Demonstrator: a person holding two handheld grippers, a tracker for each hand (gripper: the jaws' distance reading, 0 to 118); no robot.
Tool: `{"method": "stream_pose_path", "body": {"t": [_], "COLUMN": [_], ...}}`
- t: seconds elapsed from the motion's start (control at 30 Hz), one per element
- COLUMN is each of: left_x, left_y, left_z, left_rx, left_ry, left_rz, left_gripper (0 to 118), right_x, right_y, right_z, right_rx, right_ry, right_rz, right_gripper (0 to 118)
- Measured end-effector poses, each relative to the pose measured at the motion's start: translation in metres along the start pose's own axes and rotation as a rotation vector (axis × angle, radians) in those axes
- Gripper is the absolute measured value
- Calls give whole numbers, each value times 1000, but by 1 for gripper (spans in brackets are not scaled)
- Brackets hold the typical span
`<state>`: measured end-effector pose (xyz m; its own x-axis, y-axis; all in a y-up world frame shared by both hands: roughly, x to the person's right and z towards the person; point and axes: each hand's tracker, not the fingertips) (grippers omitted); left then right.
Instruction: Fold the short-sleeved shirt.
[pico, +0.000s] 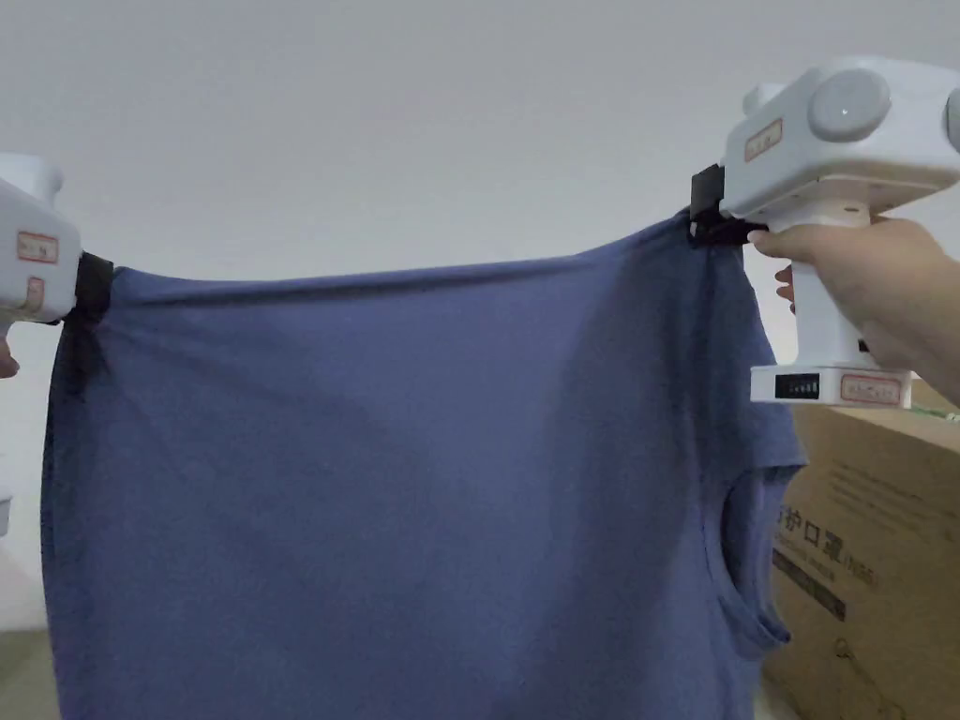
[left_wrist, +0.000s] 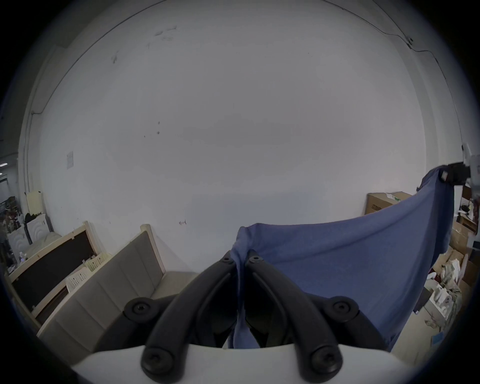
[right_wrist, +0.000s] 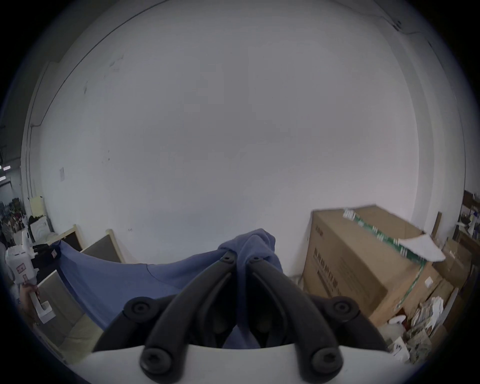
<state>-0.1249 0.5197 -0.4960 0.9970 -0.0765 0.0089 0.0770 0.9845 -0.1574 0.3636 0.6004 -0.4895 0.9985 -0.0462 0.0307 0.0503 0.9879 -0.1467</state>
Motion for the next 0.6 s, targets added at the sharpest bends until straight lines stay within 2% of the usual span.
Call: {"method": "stream_pose_path", "body": {"t": [0.17,0.3,0.37,0.4,0.57,0.6], "left_x": [18,40,50,56,74,76], "left_y": [-10,-50,-87,-114,-268,-302], "left_z": [-36,-66,-81,-84,-83,-77], "left_rx": [75,16,-77,-110,-350,-416], "left_ry": [35,-5,-39,-41,-110,-119], "left_rz": [-41,-61,-85,-89,28,50], "left_gripper": [3,3,3,3,3,3], "right_x": [-8,5,16,22,52,56], "right_y": [5,-44,-92,-122,-309,-351], "right_z": [-21,-57,-73,-79,-84,-76], "right_rx": [98,51,-36,-88,-377,-438], "right_ry": [-60,-99,-114,-109,-78,-86], "right_rz": [82,97,94,63,-76,-81], "right_gripper": [2,2,2,2,2,2]}}
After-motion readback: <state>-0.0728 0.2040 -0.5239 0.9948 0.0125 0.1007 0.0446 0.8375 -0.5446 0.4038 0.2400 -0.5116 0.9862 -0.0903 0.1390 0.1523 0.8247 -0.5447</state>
